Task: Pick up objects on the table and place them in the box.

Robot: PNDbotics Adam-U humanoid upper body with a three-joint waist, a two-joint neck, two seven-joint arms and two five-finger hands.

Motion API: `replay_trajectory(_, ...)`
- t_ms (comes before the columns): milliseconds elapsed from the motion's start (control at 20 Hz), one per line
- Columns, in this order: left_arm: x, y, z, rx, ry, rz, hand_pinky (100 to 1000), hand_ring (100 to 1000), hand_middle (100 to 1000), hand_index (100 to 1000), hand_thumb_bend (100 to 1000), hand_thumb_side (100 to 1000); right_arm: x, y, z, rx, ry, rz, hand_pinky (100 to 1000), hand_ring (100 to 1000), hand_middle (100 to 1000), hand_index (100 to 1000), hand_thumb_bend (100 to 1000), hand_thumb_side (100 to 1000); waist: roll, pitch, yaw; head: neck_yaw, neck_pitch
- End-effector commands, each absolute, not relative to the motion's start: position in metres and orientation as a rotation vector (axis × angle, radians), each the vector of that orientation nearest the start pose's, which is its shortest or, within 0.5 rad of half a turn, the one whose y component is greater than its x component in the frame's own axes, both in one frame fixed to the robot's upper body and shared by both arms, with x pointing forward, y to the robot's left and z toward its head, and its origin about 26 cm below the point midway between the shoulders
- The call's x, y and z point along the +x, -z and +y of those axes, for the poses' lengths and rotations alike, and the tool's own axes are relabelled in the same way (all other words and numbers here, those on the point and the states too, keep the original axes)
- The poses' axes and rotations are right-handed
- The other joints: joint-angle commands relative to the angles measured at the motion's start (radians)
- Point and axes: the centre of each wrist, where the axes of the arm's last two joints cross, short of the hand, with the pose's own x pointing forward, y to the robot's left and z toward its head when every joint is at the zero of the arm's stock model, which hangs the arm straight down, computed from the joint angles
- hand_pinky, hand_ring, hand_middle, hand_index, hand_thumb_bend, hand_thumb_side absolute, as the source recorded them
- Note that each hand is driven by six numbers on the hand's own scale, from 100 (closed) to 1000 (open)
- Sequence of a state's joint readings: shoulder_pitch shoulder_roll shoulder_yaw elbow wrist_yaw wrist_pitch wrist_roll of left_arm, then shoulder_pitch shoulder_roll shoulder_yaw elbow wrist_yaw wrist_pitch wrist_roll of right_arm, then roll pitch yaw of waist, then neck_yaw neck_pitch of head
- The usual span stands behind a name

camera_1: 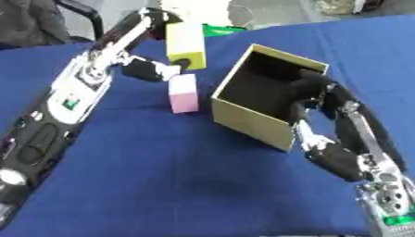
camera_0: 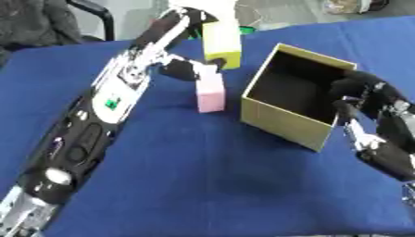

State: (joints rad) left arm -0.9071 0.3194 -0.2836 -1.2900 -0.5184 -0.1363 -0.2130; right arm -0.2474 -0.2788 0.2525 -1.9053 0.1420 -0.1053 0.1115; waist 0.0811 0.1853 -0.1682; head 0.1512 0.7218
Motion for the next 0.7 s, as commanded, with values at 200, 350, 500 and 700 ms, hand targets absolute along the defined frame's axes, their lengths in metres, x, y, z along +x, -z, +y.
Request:
replay_trajectory(200,0.453,-0.233,0.131,0.475,1.472,-2.046,710,684,607,732,355,269,0.297,-0.147,-0.192,0.086,-0.806,-2.172,736,800,756,914,100,425,0.000,-0.008,-0.028,0.023,-0.019)
replay_trajectory(350,0.457,-0.223,0.122,0.450,1.528,-2.021,711,689,617,738,371,282,0.297,-0.148,-0.192,0.089,-0.811,-2.173,735,800,756,914,100,425,0.002,-0.006,-0.042,0.028,-0.022)
replay_trajectory(500,0.459,-0.213,0.112,0.410,1.566,-2.010,712,694,625,744,377,292,0.297,-0.149,-0.191,0.096,-0.818,-2.175,735,800,755,914,100,424,0.006,-0.004,-0.055,0.034,-0.027)
replay_trajectory(700,0.459,-0.205,0.101,0.369,1.601,-2.012,721,716,677,785,398,305,0.298,-0.149,-0.189,0.102,-0.824,-2.177,735,799,750,908,100,425,0.007,-0.002,-0.072,0.042,-0.032)
